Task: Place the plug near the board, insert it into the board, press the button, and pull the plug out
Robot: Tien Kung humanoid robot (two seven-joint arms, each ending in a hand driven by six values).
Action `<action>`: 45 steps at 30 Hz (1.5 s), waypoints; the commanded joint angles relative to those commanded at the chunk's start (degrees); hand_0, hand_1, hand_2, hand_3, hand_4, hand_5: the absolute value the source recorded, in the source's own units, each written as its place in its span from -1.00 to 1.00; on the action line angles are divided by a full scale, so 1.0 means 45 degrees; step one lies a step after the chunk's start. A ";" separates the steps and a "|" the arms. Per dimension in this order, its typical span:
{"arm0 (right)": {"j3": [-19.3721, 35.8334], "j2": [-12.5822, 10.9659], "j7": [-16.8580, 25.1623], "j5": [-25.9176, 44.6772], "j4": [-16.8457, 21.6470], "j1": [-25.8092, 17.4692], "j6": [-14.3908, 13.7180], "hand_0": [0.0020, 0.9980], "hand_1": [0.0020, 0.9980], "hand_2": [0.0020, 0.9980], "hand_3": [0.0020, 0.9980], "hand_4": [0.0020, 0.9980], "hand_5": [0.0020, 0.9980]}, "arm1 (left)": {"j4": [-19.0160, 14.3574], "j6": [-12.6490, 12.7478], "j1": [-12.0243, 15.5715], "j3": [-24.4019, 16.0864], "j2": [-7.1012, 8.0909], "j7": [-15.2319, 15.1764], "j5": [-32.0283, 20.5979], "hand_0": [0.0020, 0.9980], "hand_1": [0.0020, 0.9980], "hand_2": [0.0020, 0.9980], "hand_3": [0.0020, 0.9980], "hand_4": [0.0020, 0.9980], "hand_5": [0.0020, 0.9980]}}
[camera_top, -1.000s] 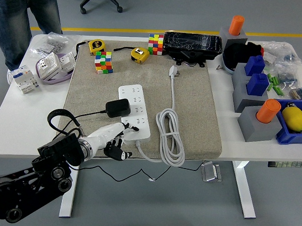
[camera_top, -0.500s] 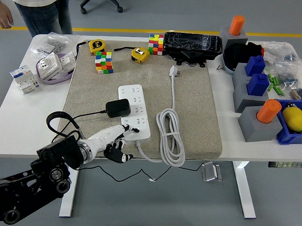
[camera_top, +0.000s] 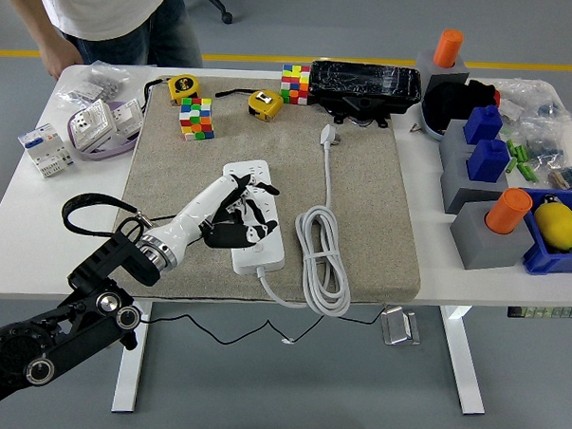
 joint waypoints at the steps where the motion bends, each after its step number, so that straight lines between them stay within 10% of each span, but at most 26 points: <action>1: -0.0009 -0.0003 0.0000 0.0004 0.0001 0.0001 0.0001 0.21 0.28 0.29 0.11 0.91 -0.02 | 0.0297 0.0274 -0.0106 0.0019 -0.0075 -0.0212 0.0426 -0.30 -0.11 0.04 0.08 0.63 -0.51; 2: -0.0022 -0.0008 0.0003 0.0014 0.0002 0.0004 -0.0001 0.21 0.28 0.29 0.11 0.91 -0.02 | 0.0636 0.0518 -0.0231 0.0042 -0.0161 -0.0380 0.0936 -0.30 -0.11 0.04 0.08 0.63 -0.51; 3: -0.0037 -0.0012 0.0003 0.0020 0.0005 0.0008 0.0000 0.21 0.28 0.29 0.11 0.91 -0.02 | 0.0961 0.0715 -0.0351 0.0063 -0.0229 -0.0521 0.1401 0.13 0.28 0.19 0.18 0.68 -0.55; 8: -0.0086 -0.0028 0.0004 0.0052 0.0000 0.0038 0.0002 0.21 0.28 0.29 0.11 0.91 -0.02 | 0.2262 0.1051 -0.0895 0.0164 -0.0410 -0.0651 0.2628 0.13 0.28 0.19 0.18 0.68 -0.55; 9: -0.0098 -0.0034 0.0005 0.0056 0.0003 0.0038 0.0004 0.21 0.28 0.29 0.11 0.91 -0.02 | 0.2424 0.1013 -0.0986 0.0201 -0.0422 -0.0584 0.2684 0.41 0.49 0.39 0.25 0.83 -0.51; 20: -0.0225 -0.0100 0.0002 0.0092 0.0009 0.0069 0.0009 0.21 0.28 0.29 0.11 0.91 -0.02 | 0.4296 0.0462 -0.1795 0.1015 -0.0656 0.0313 0.3469 0.42 0.50 0.41 0.24 0.76 -0.55; 32: -0.0221 -0.0126 0.0000 0.0078 0.0024 0.0024 0.0004 0.21 0.28 0.29 0.11 0.91 -0.02 | 0.4824 0.0425 -0.2015 0.1373 -0.0660 0.0788 0.3361 0.08 0.11 0.10 0.15 0.68 -0.64; 33: -0.0215 -0.0129 0.0001 0.0071 0.0030 0.0023 0.0004 0.21 0.28 0.29 0.11 0.91 -0.02 | 0.4856 0.0446 -0.2030 0.1385 -0.0663 0.0798 0.3323 -0.25 -0.08 -0.01 0.10 0.50 -0.83; 45: -0.0136 -0.0100 -0.0006 -0.0004 0.0111 -0.0006 0.0005 0.21 0.28 0.29 0.11 0.91 -0.02 | 0.4749 -0.0075 -0.2033 0.1230 -0.0612 0.1095 0.2988 -0.43 -0.35 -0.34 0.04 0.31 -1.00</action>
